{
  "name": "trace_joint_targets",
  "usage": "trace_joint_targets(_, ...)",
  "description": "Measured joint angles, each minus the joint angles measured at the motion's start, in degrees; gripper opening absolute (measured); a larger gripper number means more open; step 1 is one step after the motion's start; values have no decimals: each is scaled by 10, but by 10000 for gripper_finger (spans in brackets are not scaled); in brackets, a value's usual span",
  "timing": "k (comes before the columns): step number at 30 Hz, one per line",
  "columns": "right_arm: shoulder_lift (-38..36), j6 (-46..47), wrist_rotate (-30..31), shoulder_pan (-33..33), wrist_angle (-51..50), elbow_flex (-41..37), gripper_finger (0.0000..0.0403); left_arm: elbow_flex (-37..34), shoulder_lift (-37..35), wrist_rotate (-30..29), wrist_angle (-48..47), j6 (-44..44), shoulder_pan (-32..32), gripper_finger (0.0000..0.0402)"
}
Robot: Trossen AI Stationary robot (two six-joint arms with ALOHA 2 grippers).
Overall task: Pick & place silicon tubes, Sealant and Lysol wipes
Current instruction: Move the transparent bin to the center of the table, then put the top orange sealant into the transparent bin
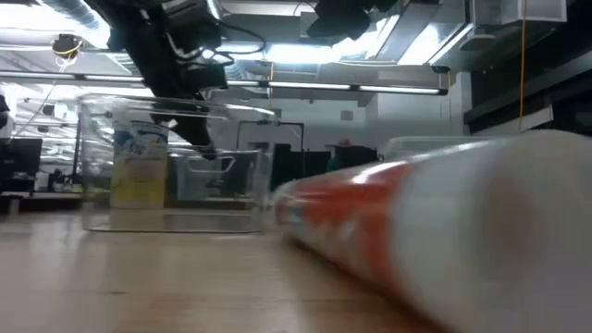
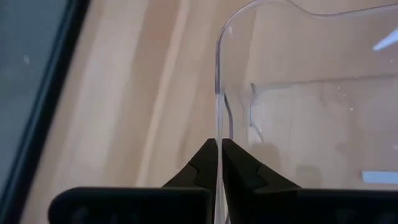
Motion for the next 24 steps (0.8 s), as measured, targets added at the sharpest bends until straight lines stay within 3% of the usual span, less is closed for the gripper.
trace_joint_targets(10, 0, -14, 0, 0, -8, 0, 211, -3, 15, 38, 123, 44, 10, 35)
trace_joint_targets(16, 0, -28, 0, -1, -12, 0, 211, -3, -42, 95, 123, 38, 10, 53)
trace_joint_targets(24, 0, -28, 0, -1, -12, 0, 211, -2, -148, 179, 119, -26, 10, 47)
